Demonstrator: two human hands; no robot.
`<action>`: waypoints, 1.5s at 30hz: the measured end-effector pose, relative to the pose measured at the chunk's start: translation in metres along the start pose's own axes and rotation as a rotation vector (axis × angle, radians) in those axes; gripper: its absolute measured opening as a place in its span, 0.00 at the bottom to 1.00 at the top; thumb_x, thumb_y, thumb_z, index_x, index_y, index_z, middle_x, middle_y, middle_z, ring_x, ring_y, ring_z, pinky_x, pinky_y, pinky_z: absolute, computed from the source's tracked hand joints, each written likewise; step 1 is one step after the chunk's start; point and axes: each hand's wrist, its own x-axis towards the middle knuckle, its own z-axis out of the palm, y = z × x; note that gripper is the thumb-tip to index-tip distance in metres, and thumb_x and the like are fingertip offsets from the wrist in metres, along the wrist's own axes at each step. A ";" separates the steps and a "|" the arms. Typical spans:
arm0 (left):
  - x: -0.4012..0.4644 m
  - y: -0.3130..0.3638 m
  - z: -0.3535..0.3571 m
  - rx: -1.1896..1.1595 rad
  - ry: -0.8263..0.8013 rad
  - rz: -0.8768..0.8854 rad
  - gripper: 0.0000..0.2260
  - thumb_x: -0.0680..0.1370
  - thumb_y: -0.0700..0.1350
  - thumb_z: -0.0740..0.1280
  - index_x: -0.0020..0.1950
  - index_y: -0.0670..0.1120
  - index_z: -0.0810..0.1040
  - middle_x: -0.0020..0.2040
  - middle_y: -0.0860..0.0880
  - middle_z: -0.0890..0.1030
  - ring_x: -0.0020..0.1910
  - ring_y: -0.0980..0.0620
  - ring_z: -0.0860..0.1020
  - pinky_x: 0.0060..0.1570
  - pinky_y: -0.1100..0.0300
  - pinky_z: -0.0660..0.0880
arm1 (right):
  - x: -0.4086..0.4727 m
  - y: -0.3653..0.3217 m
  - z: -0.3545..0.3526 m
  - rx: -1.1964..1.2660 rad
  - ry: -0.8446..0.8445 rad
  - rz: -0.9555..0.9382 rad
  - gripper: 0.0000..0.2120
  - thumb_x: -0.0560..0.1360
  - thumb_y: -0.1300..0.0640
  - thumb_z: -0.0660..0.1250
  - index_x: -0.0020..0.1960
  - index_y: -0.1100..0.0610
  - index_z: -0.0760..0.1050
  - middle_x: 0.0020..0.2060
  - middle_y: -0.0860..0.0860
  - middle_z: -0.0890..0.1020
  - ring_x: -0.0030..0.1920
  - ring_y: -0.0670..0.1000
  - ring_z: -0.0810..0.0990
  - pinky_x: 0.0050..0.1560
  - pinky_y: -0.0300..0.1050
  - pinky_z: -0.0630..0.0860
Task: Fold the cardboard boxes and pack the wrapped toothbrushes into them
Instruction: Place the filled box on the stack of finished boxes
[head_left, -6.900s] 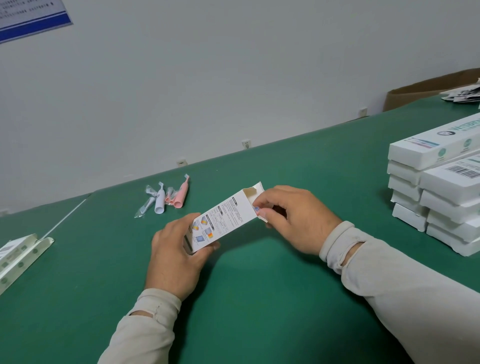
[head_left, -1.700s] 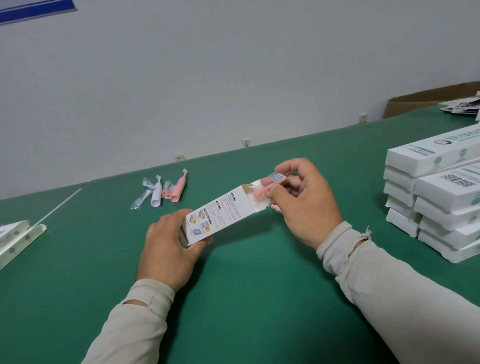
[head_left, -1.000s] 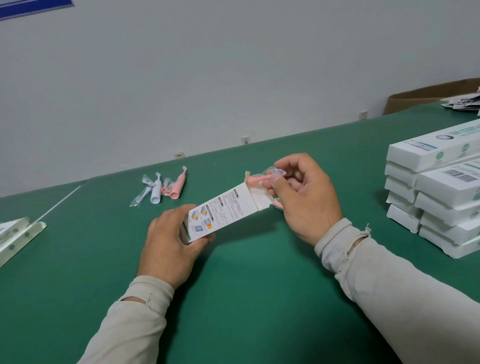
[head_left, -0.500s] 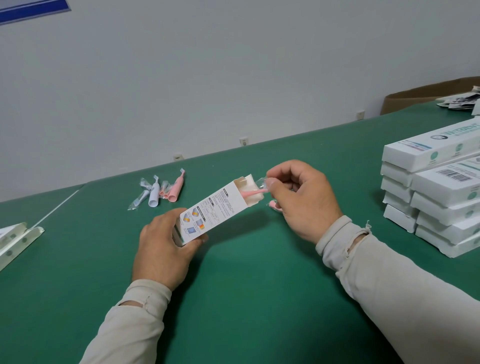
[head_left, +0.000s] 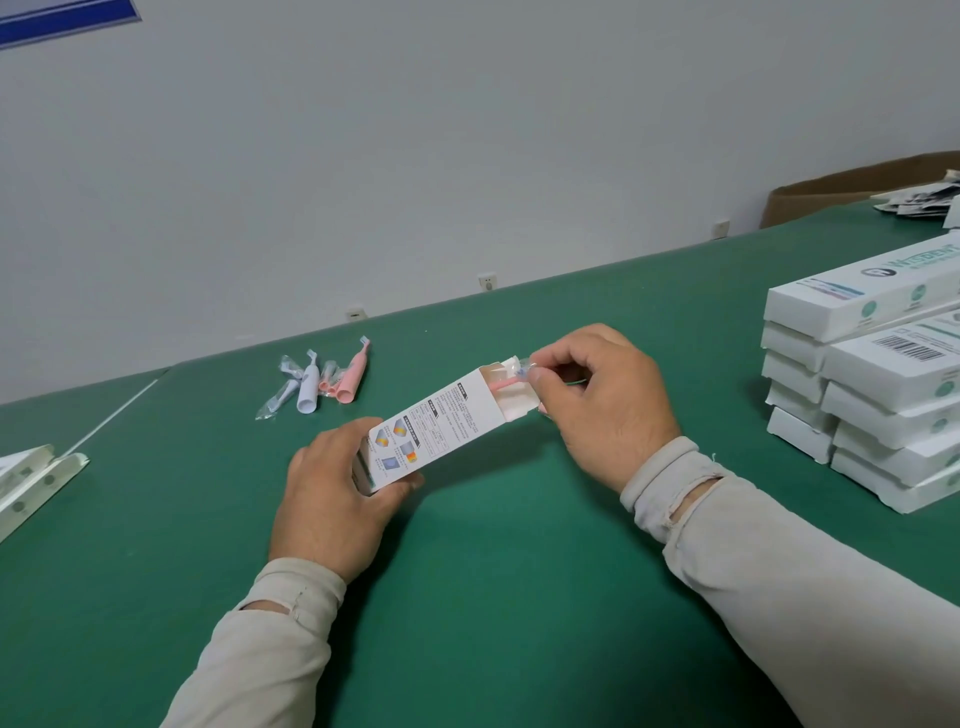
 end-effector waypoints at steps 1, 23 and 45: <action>0.000 0.000 0.000 0.002 -0.002 -0.001 0.23 0.69 0.49 0.79 0.60 0.58 0.76 0.50 0.59 0.74 0.53 0.52 0.69 0.52 0.60 0.63 | -0.001 0.000 0.001 -0.031 0.007 -0.025 0.08 0.74 0.60 0.72 0.40 0.48 0.80 0.42 0.41 0.77 0.42 0.39 0.78 0.45 0.35 0.76; -0.003 0.007 0.003 0.026 -0.110 0.132 0.23 0.67 0.50 0.80 0.56 0.63 0.75 0.49 0.62 0.76 0.54 0.51 0.72 0.51 0.57 0.67 | -0.004 -0.006 -0.015 0.422 -0.973 0.423 0.08 0.72 0.61 0.67 0.42 0.57 0.85 0.39 0.46 0.87 0.35 0.53 0.86 0.20 0.35 0.66; 0.002 -0.004 -0.001 0.047 0.075 -0.126 0.21 0.70 0.52 0.78 0.60 0.56 0.77 0.50 0.56 0.74 0.56 0.45 0.70 0.51 0.55 0.66 | 0.017 0.028 -0.013 -0.822 -0.582 0.307 0.07 0.78 0.49 0.66 0.41 0.46 0.77 0.39 0.45 0.81 0.40 0.50 0.79 0.38 0.42 0.72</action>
